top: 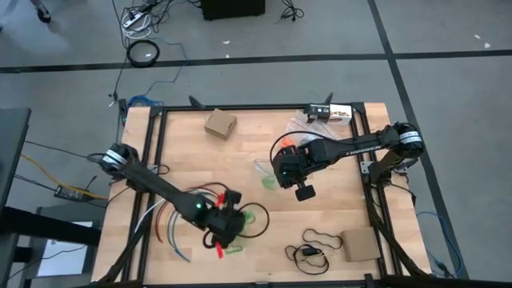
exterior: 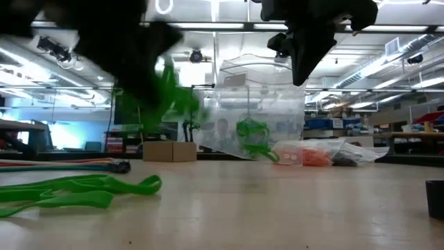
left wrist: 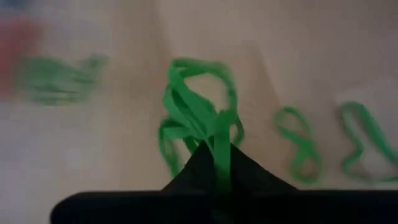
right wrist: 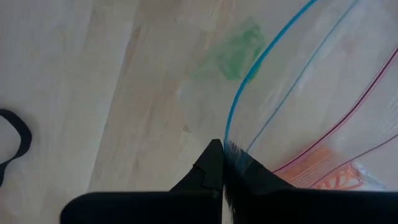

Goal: Sort rubber bands
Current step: Put the green rubber band into the transparent zip bag

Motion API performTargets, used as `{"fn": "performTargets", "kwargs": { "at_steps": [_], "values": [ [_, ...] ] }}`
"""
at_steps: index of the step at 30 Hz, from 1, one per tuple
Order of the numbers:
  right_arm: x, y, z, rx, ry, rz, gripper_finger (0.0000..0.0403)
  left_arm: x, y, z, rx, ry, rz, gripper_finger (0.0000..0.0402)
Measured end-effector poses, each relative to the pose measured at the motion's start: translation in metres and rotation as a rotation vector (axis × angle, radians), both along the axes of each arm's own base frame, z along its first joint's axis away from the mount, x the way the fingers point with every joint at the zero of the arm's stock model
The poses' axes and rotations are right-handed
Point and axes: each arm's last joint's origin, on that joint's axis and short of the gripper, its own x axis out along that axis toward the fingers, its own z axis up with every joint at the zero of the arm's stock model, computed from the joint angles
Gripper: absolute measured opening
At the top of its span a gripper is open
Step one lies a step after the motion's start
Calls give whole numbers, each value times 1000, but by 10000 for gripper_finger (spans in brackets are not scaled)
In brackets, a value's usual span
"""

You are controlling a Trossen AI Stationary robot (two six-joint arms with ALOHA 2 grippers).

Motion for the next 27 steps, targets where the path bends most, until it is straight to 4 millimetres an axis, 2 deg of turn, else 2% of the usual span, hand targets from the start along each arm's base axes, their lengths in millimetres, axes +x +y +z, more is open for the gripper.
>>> {"fn": "performTargets", "kwargs": {
  "at_steps": [3, 6, 9, 14, 17, 20, 23, 27],
  "values": [
    [0, 0, 0, 0, -1, 0, 0, -2, 4, 39, 59, -86, 31, 16],
    [0, 0, 0, 0, 0, 0, 0, -11, 8, 77, 9, -117, 34, 33],
    [0, 0, 0, 0, -1, 0, 0, -19, 9, 94, -39, -101, 13, 85],
    [1, 0, 0, 1, -8, 1, 0, -31, 7, 118, -28, -236, 55, 208],
    [2, 1, 1, 2, -19, 1, 0, -33, 10, 120, 10, -271, 125, 273],
    [2, 1, 0, 2, -18, 2, 0, -37, 13, 116, 28, -238, 168, 309],
    [1, 1, 0, 3, -16, 2, 0, -41, 15, 107, 20, -193, 206, 317],
    [2, 1, 0, 5, -17, 3, 0, -43, 15, 84, -51, -106, 205, 306]
  ]
}}
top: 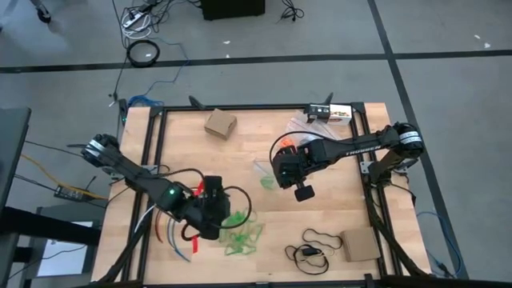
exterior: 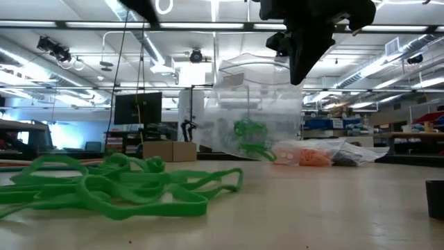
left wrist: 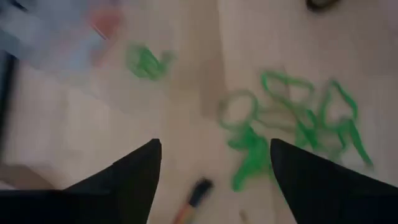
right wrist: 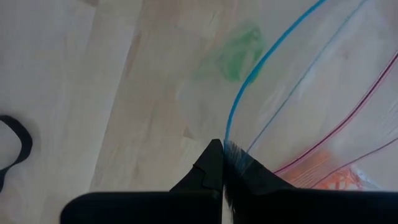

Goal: Sort rubber bands
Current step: Put the green rubber band into the transparent zip bag

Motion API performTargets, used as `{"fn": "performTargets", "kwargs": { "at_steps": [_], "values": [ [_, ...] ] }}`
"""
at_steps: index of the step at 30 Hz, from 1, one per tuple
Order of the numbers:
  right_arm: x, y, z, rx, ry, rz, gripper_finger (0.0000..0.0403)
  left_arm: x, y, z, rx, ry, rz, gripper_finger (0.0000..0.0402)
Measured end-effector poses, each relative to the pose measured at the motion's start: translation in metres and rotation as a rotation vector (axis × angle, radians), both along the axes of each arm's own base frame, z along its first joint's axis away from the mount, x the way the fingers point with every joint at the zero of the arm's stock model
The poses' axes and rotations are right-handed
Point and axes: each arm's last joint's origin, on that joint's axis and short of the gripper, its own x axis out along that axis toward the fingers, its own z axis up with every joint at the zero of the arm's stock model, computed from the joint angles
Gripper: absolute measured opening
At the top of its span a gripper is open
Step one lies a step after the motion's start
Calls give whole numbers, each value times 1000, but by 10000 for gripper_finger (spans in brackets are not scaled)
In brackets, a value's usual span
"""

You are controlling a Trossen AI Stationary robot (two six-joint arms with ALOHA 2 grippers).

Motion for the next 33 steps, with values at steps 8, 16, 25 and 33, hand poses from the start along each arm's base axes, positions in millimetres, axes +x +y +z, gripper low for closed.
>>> {"fn": "performTargets", "kwargs": {
  "at_steps": [8, 16, 25, 33],
  "values": [
    [0, 0, 0, 0, -3, 0, 0, -9, -2, -83, -238, 75, -21, 261],
    [0, 0, 0, 0, -3, 2, 0, -27, 8, -133, -366, 94, 67, 227],
    [1, 0, 0, 1, -10, 1, 0, -33, 10, -155, -409, 103, 64, 200],
    [1, 1, 0, 19, -13, 3, 0, -25, 4, -171, -315, 135, 37, 122]
  ]
}}
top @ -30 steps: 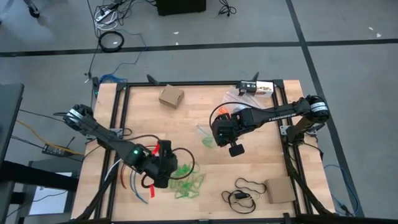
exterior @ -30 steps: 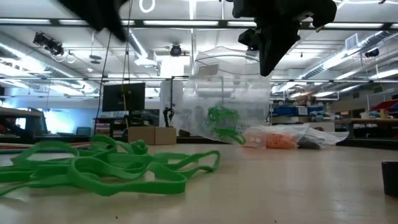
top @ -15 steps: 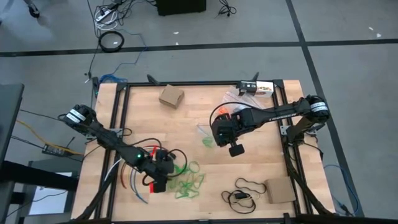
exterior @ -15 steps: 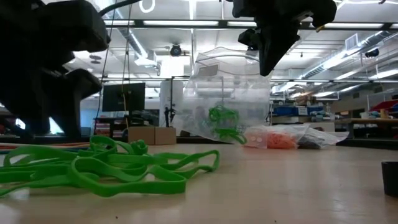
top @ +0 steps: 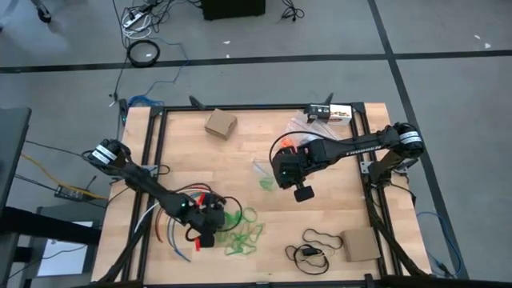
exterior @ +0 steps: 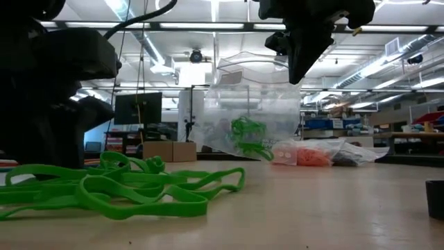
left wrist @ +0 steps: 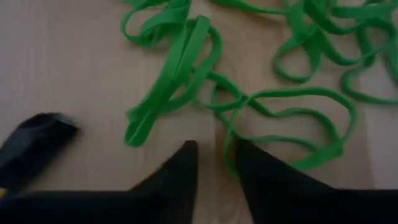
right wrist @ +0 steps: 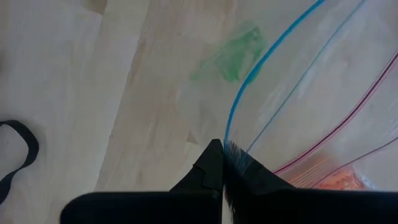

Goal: Sort rubber bands
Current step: Put the green rubber band into the transparent zip bag

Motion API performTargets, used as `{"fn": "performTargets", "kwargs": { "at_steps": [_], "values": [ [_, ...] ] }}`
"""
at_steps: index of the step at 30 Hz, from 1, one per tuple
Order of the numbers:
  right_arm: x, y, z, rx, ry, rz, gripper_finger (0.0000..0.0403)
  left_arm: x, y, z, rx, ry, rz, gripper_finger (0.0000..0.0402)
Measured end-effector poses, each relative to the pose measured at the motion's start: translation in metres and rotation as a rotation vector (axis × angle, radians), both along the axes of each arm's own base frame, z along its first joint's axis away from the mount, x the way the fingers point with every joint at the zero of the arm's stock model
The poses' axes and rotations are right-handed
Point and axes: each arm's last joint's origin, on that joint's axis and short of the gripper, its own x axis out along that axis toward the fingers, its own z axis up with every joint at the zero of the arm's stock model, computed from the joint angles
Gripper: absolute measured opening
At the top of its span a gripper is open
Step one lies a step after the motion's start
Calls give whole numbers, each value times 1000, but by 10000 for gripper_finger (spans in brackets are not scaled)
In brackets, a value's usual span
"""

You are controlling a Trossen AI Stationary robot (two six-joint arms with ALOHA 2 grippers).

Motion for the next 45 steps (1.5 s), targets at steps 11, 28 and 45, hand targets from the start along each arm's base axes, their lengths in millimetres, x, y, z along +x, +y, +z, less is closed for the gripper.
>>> {"fn": "performTargets", "kwargs": {
  "at_steps": [11, 28, 45],
  "values": [
    [1, 0, 0, 3, -13, -3, 0, 23, 4, 83, 432, 101, -120, 4],
    [2, 0, 1, 5, -23, -7, 0, 117, 102, 184, 862, -356, 139, 1],
    [3, -3, 1, 2, -26, -5, 0, 126, 116, 183, 714, -425, 59, 1]
  ]
}}
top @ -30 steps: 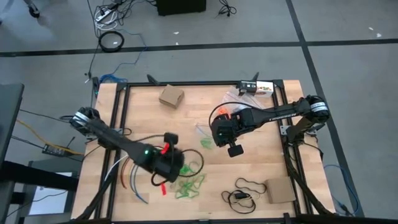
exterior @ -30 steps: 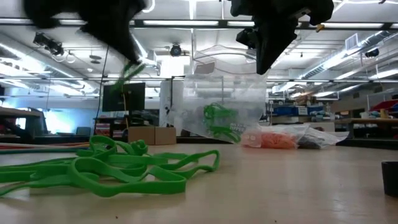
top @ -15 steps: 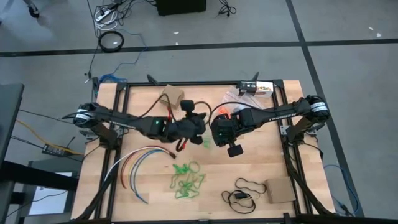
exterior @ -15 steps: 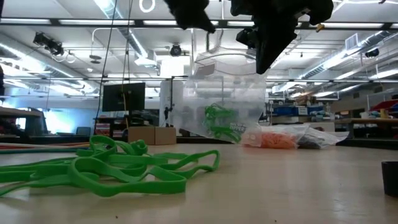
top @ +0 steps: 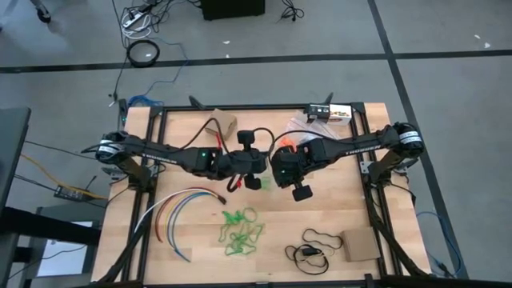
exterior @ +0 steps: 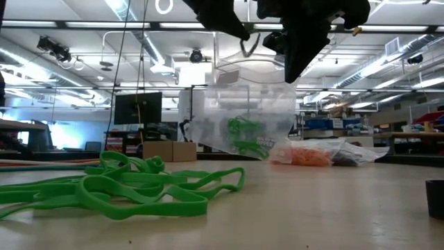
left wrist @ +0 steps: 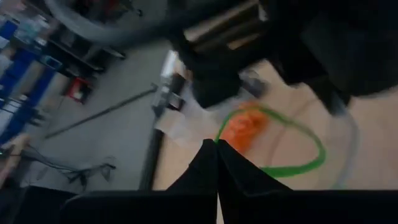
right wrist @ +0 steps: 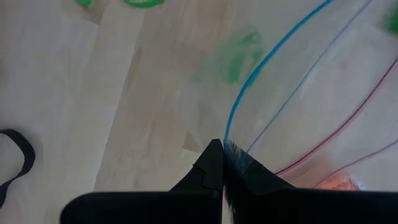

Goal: Sort rubber bands
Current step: Put the green rubber band into the transparent zip bag

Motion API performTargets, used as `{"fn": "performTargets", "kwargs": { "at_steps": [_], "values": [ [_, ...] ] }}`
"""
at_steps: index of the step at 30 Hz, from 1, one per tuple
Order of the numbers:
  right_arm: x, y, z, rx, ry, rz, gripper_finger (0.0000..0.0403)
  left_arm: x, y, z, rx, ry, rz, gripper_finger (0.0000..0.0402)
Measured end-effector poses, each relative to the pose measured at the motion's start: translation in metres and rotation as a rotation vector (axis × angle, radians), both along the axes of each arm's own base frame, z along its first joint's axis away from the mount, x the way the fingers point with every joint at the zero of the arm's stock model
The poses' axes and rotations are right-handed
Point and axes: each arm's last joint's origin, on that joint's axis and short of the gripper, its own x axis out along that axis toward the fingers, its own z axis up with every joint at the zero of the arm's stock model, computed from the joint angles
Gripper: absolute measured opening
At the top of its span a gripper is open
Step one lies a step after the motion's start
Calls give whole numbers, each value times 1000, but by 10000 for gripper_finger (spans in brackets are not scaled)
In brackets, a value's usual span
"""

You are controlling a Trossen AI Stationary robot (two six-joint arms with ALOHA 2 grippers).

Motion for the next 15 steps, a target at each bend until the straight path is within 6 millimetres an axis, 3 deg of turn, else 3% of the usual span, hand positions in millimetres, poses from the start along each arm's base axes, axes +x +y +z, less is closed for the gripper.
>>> {"fn": "performTargets", "kwargs": {
  "at_steps": [8, 15],
  "values": [
    [0, 0, 0, 1, -1, -5, 0, 3, -7, -33, -133, 177, -64, 32],
    [0, 0, 0, 4, -1, -11, 0, 0, -19, -32, -119, 169, -52, 151]
  ]
}}
